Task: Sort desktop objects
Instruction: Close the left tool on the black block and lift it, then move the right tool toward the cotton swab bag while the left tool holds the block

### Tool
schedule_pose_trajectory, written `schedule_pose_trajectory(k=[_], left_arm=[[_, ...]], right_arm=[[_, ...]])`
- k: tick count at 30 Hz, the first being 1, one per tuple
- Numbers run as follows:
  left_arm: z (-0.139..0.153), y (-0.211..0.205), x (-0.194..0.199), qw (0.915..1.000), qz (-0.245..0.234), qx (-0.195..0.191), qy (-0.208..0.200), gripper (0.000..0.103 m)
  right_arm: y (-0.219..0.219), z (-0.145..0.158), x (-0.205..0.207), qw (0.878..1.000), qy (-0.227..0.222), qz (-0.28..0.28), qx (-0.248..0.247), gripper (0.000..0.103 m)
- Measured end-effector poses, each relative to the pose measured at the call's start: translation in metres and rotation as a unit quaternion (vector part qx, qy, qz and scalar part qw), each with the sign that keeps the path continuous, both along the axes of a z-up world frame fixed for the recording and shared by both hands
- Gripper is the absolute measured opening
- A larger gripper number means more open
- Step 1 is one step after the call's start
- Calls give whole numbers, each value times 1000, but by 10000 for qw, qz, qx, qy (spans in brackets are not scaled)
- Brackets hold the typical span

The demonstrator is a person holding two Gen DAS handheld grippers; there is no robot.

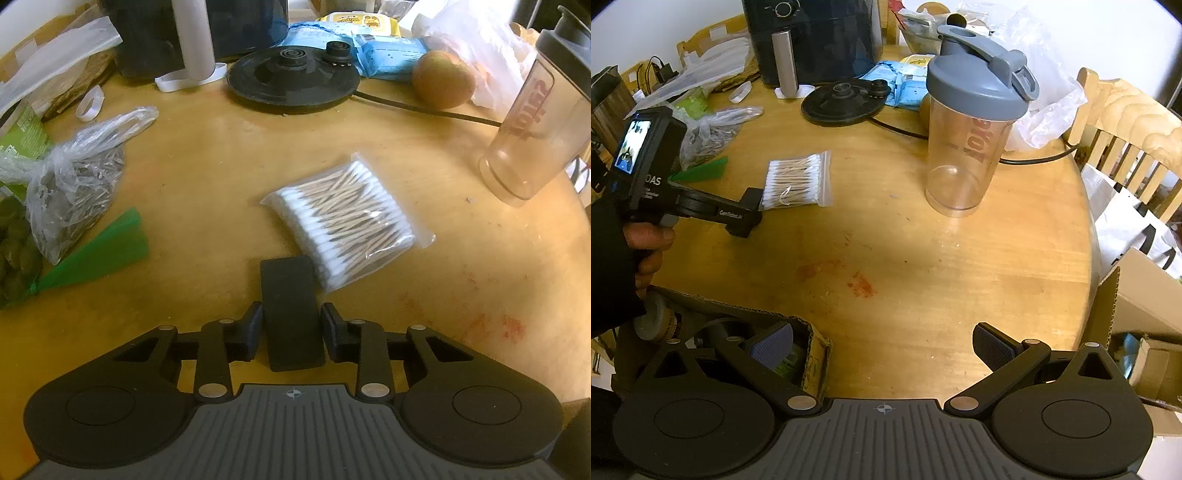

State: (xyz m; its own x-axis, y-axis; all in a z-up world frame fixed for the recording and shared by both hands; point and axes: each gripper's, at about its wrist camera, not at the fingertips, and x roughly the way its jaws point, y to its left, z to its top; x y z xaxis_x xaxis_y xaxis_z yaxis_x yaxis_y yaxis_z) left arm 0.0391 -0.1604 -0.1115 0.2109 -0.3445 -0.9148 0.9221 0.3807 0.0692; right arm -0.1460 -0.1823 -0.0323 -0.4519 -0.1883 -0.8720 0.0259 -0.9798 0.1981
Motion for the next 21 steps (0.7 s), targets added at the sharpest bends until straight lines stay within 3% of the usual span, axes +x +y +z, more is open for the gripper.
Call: schedule_pose_trajectory(k=[11, 21], left_arm=[[2, 10, 1, 9999, -26, 92, 69, 31], [19, 24, 0, 9998, 92, -95, 118, 31]], right_arm=[[-3, 0, 0, 10000, -2, -2, -9, 103], [-11, 3, -2, 9999, 27, 93, 27, 103]])
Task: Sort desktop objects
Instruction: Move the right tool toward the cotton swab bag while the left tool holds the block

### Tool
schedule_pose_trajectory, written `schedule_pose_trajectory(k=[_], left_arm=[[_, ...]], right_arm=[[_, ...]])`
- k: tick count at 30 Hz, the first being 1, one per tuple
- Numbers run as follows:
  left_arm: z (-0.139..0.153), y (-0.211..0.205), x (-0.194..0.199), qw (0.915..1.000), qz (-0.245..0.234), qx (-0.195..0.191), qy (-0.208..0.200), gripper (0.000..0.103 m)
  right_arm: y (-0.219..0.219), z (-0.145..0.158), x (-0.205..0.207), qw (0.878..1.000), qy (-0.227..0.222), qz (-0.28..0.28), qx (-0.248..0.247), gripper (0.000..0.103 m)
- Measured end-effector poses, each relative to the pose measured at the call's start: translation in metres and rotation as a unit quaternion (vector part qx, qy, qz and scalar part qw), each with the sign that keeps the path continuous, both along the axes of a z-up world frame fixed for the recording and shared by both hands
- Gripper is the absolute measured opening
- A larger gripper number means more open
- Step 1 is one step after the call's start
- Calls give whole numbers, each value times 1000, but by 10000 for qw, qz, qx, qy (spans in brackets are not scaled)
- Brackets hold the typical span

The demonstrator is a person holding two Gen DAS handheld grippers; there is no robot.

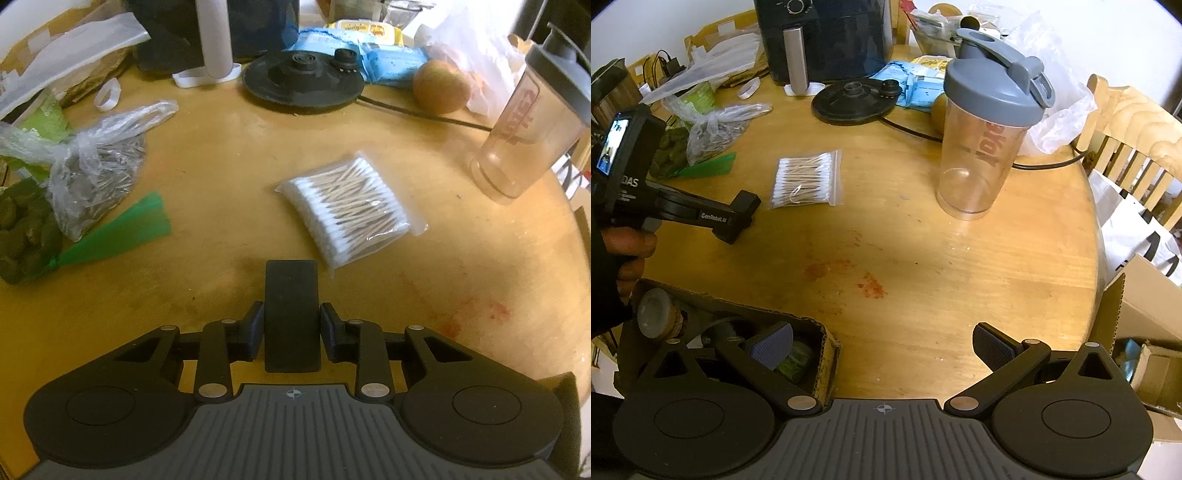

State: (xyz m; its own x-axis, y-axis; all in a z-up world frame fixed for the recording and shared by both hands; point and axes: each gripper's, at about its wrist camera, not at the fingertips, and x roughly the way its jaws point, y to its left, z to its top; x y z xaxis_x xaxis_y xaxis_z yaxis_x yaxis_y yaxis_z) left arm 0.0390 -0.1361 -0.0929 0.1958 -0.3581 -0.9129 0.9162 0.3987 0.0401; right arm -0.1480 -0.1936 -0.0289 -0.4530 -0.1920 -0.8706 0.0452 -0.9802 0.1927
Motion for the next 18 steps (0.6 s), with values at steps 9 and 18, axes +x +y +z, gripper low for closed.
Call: schedule_pose_trajectory(k=[9, 18], left_arm=[[20, 18, -2, 9997, 111, -202, 9, 31], [40, 39, -4, 9990, 175, -419, -37, 31]], right_arm=[[-9, 3, 0, 9999, 55, 118, -5, 103], [-19, 7, -2, 9998, 138, 152, -48, 103]])
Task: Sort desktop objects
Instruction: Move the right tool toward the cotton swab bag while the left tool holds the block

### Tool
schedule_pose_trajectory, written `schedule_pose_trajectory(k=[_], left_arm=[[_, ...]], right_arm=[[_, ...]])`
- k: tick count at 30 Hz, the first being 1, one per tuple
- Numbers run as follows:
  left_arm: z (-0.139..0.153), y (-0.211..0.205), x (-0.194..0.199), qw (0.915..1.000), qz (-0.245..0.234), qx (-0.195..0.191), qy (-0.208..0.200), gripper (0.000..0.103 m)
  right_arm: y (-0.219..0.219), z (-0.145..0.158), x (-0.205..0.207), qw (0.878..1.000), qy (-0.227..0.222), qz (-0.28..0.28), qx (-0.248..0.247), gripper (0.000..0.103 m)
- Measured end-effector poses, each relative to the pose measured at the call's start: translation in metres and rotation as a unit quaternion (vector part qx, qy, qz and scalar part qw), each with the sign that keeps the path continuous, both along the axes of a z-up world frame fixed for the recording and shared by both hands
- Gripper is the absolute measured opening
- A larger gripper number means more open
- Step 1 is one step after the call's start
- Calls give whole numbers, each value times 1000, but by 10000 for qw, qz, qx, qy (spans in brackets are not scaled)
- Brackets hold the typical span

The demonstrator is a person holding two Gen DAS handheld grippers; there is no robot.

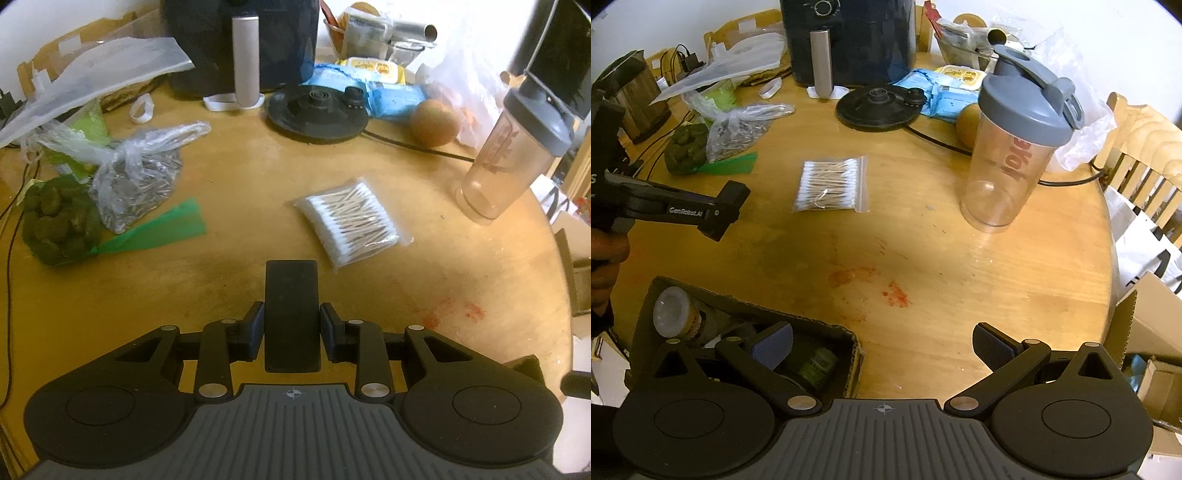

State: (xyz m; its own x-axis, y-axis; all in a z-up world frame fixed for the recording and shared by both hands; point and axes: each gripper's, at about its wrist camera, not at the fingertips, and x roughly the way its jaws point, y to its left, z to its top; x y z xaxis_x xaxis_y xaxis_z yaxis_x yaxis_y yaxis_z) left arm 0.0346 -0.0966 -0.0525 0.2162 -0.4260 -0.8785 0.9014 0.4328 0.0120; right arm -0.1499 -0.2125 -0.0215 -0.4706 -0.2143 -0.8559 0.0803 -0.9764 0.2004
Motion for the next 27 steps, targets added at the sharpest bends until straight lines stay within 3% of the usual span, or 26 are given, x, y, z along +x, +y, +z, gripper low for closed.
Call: schedule_pose_trajectory(k=[19, 27], left_arm=[[41, 48, -8, 9989, 127, -455, 51, 32], [52, 68, -8, 9980, 217, -593, 83, 32]], right_arm=[[-22, 23, -17, 9980, 488, 202, -357, 103], [-36, 20, -37, 9985, 492, 182, -156, 103]])
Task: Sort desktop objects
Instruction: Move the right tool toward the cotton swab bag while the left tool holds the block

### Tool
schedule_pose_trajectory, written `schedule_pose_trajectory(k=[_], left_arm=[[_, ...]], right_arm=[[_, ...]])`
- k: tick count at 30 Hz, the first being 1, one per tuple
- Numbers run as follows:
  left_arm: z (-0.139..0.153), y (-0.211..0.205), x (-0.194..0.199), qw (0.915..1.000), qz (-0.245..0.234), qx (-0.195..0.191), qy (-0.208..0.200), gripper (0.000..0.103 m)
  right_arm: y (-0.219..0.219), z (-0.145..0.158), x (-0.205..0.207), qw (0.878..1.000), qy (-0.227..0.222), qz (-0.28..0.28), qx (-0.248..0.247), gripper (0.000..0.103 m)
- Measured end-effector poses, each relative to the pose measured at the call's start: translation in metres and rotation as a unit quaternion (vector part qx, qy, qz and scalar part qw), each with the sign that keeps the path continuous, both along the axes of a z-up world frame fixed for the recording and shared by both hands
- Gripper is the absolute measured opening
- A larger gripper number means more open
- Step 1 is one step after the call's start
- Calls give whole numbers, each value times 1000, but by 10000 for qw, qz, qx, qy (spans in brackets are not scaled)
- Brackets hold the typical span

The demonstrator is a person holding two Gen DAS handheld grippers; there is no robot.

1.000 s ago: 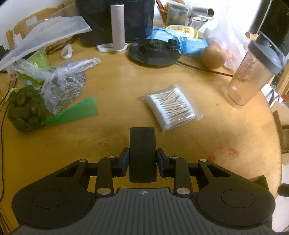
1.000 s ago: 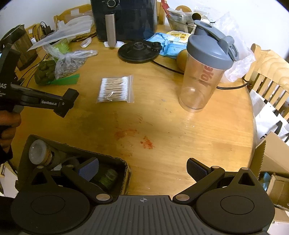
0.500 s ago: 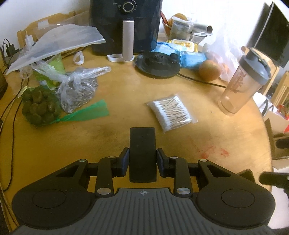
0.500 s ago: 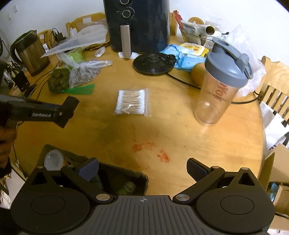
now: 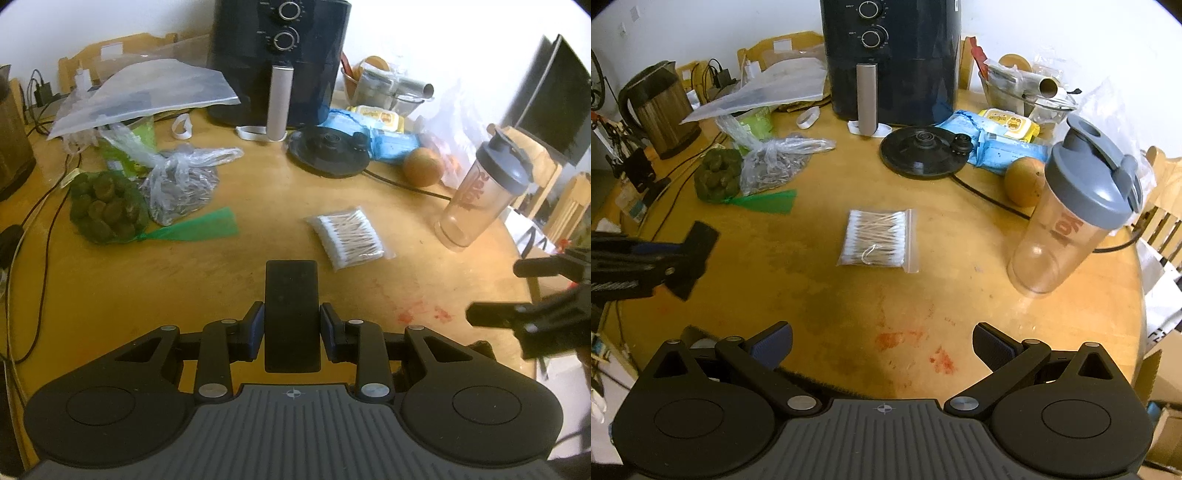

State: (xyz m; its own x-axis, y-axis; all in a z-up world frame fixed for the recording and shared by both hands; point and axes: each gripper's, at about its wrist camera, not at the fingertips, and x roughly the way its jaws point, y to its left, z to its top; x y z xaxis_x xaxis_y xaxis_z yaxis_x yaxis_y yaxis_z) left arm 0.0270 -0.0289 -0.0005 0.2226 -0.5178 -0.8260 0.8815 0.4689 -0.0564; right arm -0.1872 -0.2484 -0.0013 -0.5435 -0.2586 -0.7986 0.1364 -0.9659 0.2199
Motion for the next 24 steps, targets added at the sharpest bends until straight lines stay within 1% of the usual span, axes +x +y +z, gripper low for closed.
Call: schedule_pose_trajectory(k=[4, 7, 10, 14, 19, 24], left_arm=[[3, 10, 3, 9999, 123, -7, 14, 32], [6, 17, 4, 9998, 194, -6, 9, 32], [7, 22, 4, 9996, 268, -14, 8, 32], [10, 29, 4, 9994, 348, -14, 17, 32], [12, 37, 5, 9989, 471, 10, 61, 32], [13, 43, 5, 9981, 608, 36, 116, 32]], right_arm=[[-3, -5, -12, 10000, -78, -39, 3, 103], [-11, -10, -22, 9997, -191, 35, 139, 103], [-18, -16, -31, 9993, -198, 93, 318, 103], [-22, -21, -44, 9990, -178, 78, 414, 103], [-21, -28, -65, 9992, -280, -12, 296, 103], [-21, -42, -86, 9987, -503, -40, 113, 103]])
